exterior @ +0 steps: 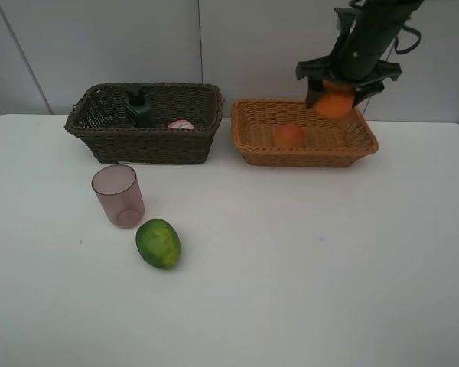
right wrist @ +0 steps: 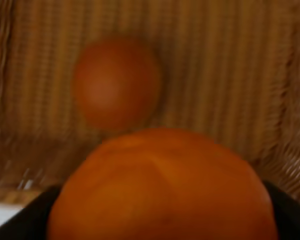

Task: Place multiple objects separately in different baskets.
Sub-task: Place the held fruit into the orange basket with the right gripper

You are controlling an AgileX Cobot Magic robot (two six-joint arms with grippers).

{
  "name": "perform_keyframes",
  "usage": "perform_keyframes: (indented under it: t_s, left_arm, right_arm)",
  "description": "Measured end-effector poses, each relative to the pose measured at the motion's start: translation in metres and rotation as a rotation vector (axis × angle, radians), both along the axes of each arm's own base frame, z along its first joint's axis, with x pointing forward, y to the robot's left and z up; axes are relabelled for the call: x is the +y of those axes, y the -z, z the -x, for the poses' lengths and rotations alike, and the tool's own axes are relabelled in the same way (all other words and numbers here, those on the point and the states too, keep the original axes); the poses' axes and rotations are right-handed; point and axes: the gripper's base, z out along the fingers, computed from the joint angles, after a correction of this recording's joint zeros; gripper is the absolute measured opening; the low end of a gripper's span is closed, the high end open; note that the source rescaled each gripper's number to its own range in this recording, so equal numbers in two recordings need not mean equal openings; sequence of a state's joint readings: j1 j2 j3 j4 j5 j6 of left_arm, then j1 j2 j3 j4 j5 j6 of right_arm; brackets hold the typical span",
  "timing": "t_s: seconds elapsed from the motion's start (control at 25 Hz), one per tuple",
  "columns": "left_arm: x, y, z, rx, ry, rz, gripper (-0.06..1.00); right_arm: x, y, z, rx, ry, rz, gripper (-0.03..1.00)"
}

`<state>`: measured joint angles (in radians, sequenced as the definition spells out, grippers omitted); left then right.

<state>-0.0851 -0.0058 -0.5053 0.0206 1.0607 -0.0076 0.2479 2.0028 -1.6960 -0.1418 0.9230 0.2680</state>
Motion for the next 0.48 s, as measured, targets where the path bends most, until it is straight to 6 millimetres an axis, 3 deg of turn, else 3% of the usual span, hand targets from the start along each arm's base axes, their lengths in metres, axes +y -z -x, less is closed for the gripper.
perform_keyframes:
  t_s: [0.2,0.48]
  left_arm:
    - [0.000,0.000,0.000,0.000,0.000,0.000,1.00]
    - [0.000,0.000,0.000,0.000,0.000,0.000,1.00]
  right_arm:
    - [-0.021,0.009,-0.017,-0.074,0.042,-0.019,0.67]
    - [-0.022,0.062,-0.030,0.011,0.045,-0.003,0.67]
